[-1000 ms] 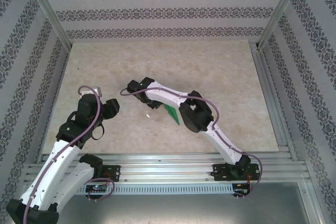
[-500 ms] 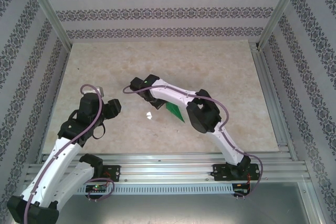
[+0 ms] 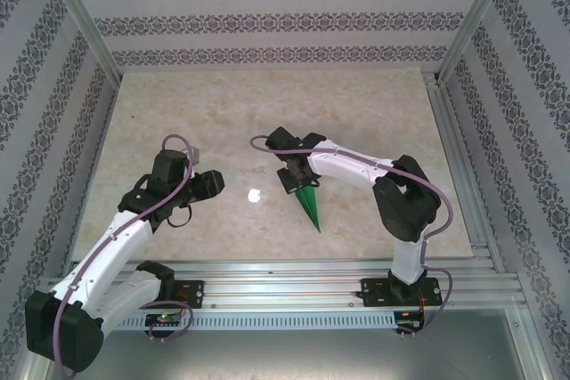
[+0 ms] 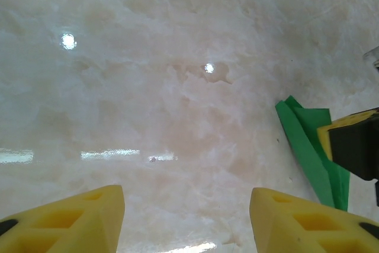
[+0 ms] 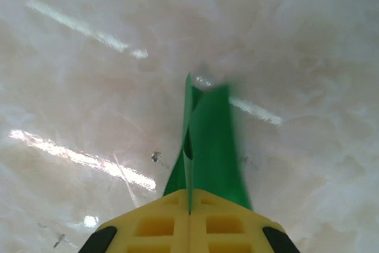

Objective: Fold a paper plane with a square sheet of paper (fold left side to right side)
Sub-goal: Place the paper plane at the center of the table, then pick up the paper plane at the center of the table.

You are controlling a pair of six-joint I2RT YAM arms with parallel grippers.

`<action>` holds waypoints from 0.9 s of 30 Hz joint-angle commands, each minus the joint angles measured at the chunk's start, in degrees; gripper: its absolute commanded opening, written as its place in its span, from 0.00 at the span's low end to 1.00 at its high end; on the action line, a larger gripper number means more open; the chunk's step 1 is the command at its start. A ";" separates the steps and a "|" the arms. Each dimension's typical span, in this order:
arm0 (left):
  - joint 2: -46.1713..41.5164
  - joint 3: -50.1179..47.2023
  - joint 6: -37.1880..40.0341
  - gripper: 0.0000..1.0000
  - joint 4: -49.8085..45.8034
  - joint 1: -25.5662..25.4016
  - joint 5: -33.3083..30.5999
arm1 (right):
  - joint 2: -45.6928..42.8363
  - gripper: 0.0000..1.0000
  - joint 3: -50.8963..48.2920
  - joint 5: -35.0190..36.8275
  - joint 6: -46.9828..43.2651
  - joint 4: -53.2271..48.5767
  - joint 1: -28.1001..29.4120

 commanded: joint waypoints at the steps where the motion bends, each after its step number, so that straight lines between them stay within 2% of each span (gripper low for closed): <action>1: 0.08 -0.33 0.58 0.58 3.58 0.31 1.68 | 0.97 0.09 -1.56 -2.79 1.54 6.23 -0.59; 4: 0.63 -0.29 0.70 0.58 3.60 0.33 2.22 | -0.23 0.21 -2.48 -3.74 2.29 5.43 -0.55; 9: 1.84 -0.39 0.69 0.58 4.26 0.24 2.75 | -8.16 0.41 -4.75 -5.55 5.06 2.17 -0.48; 11: 2.29 -0.06 0.78 0.58 4.37 0.15 2.64 | -11.00 0.46 -6.24 -6.34 6.09 0.73 -0.18; 18: 3.44 0.79 0.95 0.59 4.94 -0.02 2.62 | -17.70 0.47 -12.04 -6.02 10.08 -1.91 4.58; 22: 4.31 0.87 0.79 0.59 5.45 -0.19 2.79 | -16.64 0.45 -12.71 -4.26 11.13 -2.72 6.54; 27: 4.53 1.15 0.78 0.59 5.48 -0.45 2.69 | -12.80 0.48 -12.61 -2.05 10.91 -2.56 7.04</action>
